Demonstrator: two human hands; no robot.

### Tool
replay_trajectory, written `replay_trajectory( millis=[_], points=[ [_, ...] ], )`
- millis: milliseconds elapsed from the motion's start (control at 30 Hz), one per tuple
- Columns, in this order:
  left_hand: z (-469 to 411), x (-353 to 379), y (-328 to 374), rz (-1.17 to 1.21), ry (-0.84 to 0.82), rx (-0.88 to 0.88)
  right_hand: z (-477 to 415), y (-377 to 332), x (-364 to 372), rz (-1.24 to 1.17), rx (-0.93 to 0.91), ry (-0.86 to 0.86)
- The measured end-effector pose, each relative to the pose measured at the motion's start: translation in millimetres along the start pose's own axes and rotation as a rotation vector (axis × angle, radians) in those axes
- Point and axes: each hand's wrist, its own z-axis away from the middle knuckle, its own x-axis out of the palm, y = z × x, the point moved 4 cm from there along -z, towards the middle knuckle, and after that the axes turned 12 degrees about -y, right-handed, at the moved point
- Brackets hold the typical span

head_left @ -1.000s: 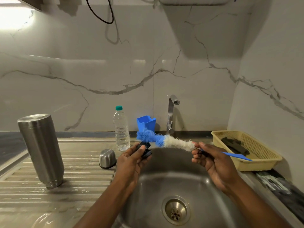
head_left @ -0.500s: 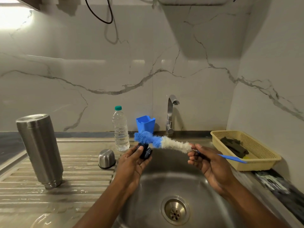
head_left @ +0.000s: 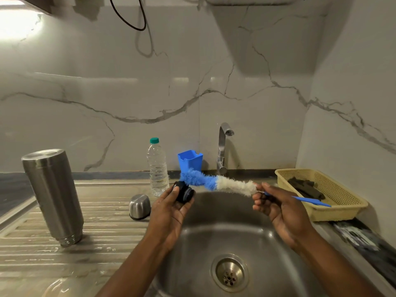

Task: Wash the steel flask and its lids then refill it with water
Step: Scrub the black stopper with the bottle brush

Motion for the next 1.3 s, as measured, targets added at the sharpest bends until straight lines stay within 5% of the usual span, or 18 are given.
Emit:
replay_trajectory(
  millis=[400,1300],
  points=[
    [5,4,1,-0.208,0.012,0.014,2,6,-3,-0.036,0.015,-0.002],
    [1,-4,-1,-0.123,0.140,0.013,3,4,1,0.123,-0.029,-0.045]
  ],
)
